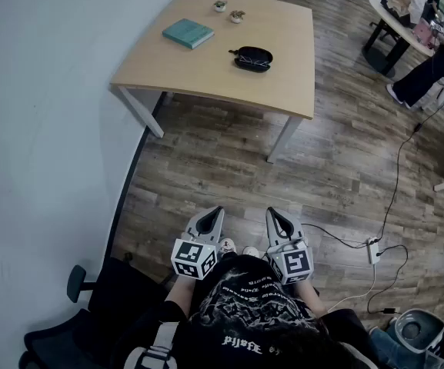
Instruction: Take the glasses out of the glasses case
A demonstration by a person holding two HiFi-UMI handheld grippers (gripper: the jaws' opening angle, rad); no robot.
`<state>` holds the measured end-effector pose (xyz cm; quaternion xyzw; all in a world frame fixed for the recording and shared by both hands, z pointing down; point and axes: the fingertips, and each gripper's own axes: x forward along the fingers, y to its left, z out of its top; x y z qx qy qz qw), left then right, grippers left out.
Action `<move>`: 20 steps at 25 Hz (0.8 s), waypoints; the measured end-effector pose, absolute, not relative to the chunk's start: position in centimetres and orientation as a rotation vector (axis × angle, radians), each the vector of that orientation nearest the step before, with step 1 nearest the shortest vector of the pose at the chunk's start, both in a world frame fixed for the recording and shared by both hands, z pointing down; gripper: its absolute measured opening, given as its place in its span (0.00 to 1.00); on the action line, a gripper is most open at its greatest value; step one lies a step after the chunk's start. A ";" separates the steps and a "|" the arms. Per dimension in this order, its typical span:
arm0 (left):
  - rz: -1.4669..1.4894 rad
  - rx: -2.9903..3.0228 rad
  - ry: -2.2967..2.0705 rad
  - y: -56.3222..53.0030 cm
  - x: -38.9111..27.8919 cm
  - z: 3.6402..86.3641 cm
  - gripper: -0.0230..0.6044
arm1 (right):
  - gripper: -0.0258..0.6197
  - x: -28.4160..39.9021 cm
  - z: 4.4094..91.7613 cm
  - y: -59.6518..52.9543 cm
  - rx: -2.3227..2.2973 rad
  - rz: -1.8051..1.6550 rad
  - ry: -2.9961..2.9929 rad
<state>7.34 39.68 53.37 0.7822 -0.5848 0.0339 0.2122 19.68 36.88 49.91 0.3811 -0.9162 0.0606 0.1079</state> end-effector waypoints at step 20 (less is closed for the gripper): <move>0.132 2.194 -1.650 40.4 9.2 52.8 0.04 | 0.09 23.2 50.4 36.6 1.278 0.275 -2.682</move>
